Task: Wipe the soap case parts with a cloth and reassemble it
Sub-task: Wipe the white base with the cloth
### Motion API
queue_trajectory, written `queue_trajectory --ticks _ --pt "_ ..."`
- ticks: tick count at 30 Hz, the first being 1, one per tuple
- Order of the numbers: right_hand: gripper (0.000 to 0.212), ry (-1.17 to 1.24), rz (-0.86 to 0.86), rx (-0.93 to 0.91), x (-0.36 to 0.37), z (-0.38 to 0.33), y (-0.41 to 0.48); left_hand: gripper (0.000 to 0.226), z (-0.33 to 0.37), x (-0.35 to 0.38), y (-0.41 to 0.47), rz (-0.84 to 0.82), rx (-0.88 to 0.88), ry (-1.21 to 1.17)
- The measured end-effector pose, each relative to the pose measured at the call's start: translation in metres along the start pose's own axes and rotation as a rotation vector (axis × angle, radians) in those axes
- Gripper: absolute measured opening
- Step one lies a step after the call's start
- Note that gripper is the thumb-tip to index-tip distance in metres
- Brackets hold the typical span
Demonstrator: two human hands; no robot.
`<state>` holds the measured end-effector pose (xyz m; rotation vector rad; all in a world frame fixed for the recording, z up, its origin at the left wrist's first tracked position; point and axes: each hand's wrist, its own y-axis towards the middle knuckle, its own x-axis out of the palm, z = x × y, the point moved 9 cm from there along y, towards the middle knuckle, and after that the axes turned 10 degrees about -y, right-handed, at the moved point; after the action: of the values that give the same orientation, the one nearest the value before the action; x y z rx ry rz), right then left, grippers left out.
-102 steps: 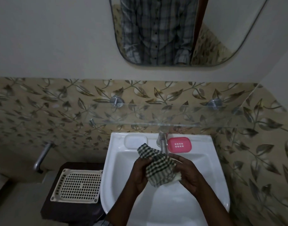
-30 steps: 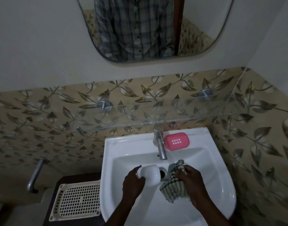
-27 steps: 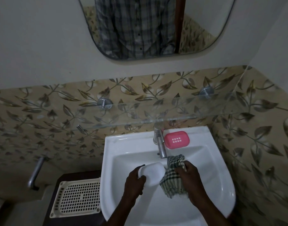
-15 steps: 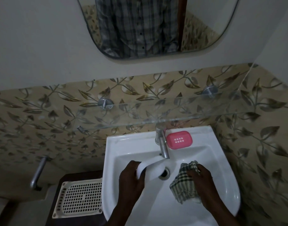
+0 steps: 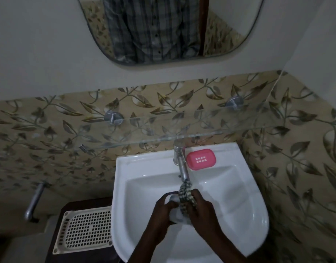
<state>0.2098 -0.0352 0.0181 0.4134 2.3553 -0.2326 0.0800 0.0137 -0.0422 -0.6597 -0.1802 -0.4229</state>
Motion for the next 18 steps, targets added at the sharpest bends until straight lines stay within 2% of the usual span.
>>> queue_trajectory --ticks 2,5,6,8,10,12,13,16,18 --pt "0.009 0.026 0.039 0.018 0.005 -0.005 0.004 0.02 0.0 0.014 0.0 -0.108 -0.087 -0.244" --pt "0.01 0.17 0.106 0.126 0.004 -0.006 0.02 0.071 0.003 0.01 0.002 -0.142 -0.114 -0.622" --pt "0.011 0.222 0.099 0.173 0.006 -0.007 0.025 0.081 0.004 0.008 0.002 -0.125 -0.108 -0.709" --pt "0.015 0.398 0.048 0.289 0.016 -0.008 0.034 0.091 0.002 0.004 0.005 -0.059 -0.103 -0.77" --pt "0.017 0.616 -0.03 0.389 0.031 -0.012 0.038 0.098 0.003 0.006 0.004 0.008 -0.151 -0.645" --pt "0.018 0.571 -0.064 0.313 0.027 -0.021 0.047 0.101 0.008 0.006 0.004 -0.029 -0.252 -0.5" --pt "0.018 0.515 -0.097 0.23 0.023 -0.027 0.052 0.094 0.014 0.004 0.003 -0.071 -0.291 -0.474" --pt "0.012 0.255 -0.23 -0.092 0.014 -0.053 0.059 0.077 0.032 -0.009 0.002 -0.136 -0.373 -0.491" --pt "0.009 0.153 -0.227 -0.134 0.013 -0.06 0.062 0.077 0.041 0.003 0.0 -0.215 -0.402 -0.537"
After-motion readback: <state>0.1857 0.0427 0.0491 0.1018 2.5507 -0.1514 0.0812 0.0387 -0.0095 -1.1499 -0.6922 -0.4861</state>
